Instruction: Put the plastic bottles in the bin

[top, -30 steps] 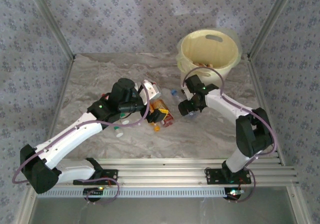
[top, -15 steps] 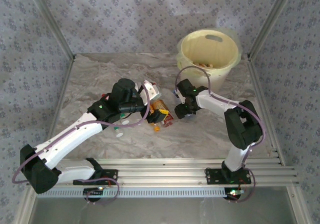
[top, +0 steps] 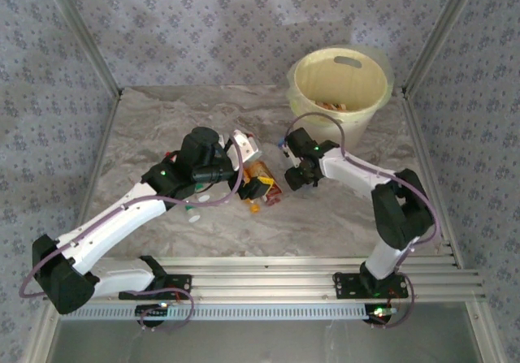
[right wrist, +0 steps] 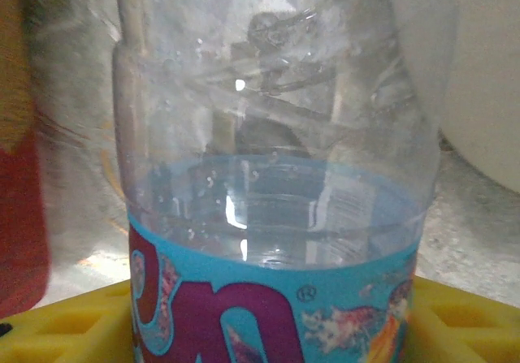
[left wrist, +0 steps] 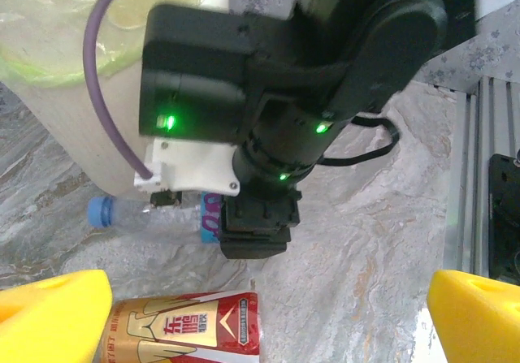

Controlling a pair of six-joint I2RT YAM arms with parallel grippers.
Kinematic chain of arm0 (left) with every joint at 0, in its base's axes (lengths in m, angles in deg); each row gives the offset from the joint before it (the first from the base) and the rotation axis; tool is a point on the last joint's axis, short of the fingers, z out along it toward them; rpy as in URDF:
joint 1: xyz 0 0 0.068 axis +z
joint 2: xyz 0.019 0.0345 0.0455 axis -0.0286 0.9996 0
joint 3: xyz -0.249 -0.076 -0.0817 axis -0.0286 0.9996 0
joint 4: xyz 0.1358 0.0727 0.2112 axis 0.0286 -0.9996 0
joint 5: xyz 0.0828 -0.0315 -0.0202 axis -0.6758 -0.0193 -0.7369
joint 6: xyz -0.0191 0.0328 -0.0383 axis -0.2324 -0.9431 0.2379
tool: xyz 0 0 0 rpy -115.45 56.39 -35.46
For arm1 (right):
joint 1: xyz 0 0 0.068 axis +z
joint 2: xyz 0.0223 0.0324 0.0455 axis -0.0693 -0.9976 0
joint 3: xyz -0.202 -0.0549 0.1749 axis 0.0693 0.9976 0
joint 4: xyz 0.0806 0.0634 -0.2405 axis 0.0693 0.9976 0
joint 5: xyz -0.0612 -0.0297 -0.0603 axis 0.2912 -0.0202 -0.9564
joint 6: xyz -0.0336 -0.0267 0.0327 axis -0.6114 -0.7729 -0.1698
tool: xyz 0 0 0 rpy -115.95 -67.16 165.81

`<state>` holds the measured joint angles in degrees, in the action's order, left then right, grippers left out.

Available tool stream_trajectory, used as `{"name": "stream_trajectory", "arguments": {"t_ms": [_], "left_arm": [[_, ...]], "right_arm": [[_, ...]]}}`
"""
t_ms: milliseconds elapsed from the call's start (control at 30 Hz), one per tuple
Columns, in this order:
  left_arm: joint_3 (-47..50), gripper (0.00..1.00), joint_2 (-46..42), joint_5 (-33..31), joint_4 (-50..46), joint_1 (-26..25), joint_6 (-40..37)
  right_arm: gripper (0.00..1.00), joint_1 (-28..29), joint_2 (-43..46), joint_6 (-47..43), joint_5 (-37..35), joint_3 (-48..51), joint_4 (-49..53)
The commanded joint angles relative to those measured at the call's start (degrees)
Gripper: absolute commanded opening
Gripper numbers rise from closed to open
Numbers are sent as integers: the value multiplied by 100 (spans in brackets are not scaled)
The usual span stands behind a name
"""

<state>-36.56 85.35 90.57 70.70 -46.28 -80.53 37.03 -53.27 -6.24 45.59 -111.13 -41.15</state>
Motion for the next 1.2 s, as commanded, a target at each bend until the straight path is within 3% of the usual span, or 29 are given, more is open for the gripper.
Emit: {"name": "stream_trajectory", "arguments": {"t_ms": [0, 433, 600, 800, 1167], "left_arm": [[121, 100, -222, -58, 269, -32, 116], [485, 100, -650, -354, 832, -23, 383], [591, 100, -779, -453, 1017, -9, 520], [681, 100, -930, -638, 1126, 25, 527], [271, 100, -572, -605, 614, 100, 480]], "right_arm": [[66, 158, 632, 52, -148, -77, 204], [64, 567, 2748, 68, -717, -456, -94], [65, 501, 3112, -82, -749, -907, -155], [64, -304, 2862, -214, -331, -1717, 97], [65, -1842, 1460, -304, 1003, -3190, 550]]}}
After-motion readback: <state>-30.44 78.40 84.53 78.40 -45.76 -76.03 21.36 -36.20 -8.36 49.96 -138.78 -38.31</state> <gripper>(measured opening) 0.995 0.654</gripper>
